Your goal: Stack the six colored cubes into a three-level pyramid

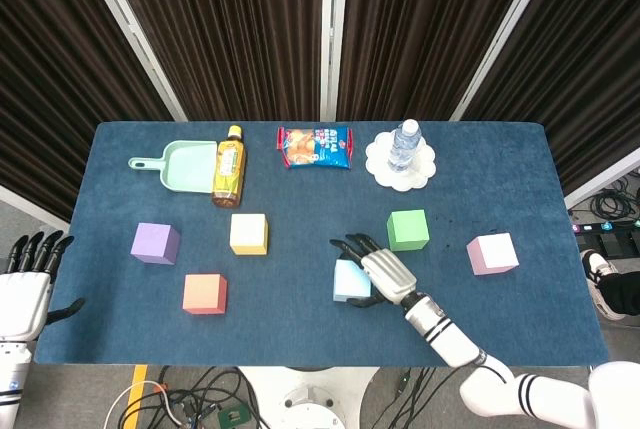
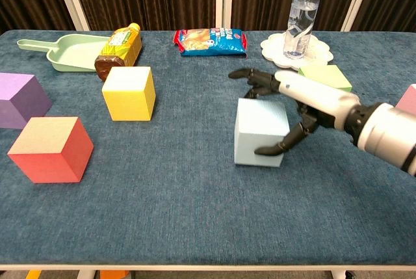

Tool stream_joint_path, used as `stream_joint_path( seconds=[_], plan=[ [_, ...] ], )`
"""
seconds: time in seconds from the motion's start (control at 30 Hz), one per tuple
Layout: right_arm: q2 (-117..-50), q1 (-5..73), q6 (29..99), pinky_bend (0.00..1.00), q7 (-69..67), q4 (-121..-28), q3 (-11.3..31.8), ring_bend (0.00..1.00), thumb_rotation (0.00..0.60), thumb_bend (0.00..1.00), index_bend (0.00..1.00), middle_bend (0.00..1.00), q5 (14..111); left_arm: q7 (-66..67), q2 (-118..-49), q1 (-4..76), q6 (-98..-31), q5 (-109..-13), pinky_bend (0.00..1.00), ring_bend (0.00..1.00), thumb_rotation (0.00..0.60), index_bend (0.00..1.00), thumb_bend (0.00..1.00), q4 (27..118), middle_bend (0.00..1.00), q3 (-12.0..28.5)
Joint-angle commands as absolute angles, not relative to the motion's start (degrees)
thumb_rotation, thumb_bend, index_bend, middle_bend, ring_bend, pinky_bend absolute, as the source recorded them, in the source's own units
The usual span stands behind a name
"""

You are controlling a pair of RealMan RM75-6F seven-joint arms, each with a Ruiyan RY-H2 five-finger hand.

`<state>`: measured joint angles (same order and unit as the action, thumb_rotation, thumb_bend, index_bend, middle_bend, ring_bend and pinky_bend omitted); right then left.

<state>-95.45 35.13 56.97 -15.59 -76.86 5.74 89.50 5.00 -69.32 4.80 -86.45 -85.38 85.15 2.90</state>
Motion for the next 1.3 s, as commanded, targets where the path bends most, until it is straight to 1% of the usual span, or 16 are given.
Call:
stream_joint_path(
  seconds=[0.03, 0.2, 0.33, 0.53, 0.8, 1.3],
  plan=[
    [-96.11, 36.86, 56.13, 0.00, -16.88, -76.59, 7.80, 0.04, 0.600, 0.12, 0.02, 0.40, 87.95, 4.77, -69.12, 5.15, -86.21, -85.79, 0.03, 0.02, 0.600, 0.13, 0.00, 84.97, 0.07, 2.93],
    [-97.27, 40.94, 52.53, 0.00, -16.07, -74.57, 11.43, 0.04, 0.600, 0.12, 0.02, 0.39, 85.02, 4.20, -68.50, 6.00, -85.87, -86.89, 0.03, 0.02, 0.600, 0.13, 0.00, 85.02, 0.07, 3.02],
    [-98.55, 43.95, 49.12, 0.00, -14.89, -72.34, 13.17, 0.04, 0.600, 0.12, 0.02, 0.39, 82.61, 3.89, -68.41, 6.14, -85.72, -86.86, 0.03, 0.02, 0.600, 0.13, 0.00, 85.01, 0.07, 3.03],
    [-100.02, 46.73, 46.31, 0.00, -13.24, -68.84, 13.46, 0.04, 0.600, 0.12, 0.02, 0.37, 80.91, 3.31, -68.55, 5.93, -85.63, -86.55, 0.03, 0.02, 0.600, 0.13, 0.00, 84.73, 0.07, 2.79],
    [-100.18, 47.46, 46.56, 0.00, -12.67, -67.21, 13.24, 0.04, 0.600, 0.12, 0.03, 0.36, 79.77, 2.95, -68.89, 6.01, -85.54, -86.41, 0.03, 0.02, 0.600, 0.13, 0.00, 84.30, 0.07, 2.81],
    [-103.57, 51.43, 45.54, 0.00, -14.07, -61.03, 14.24, 0.04, 0.600, 0.12, 0.03, 0.35, 79.03, 2.99, -69.00, 5.95, -85.32, -86.01, 0.03, 0.02, 0.600, 0.13, 0.00, 84.29, 0.07, 2.67]
  ],
)
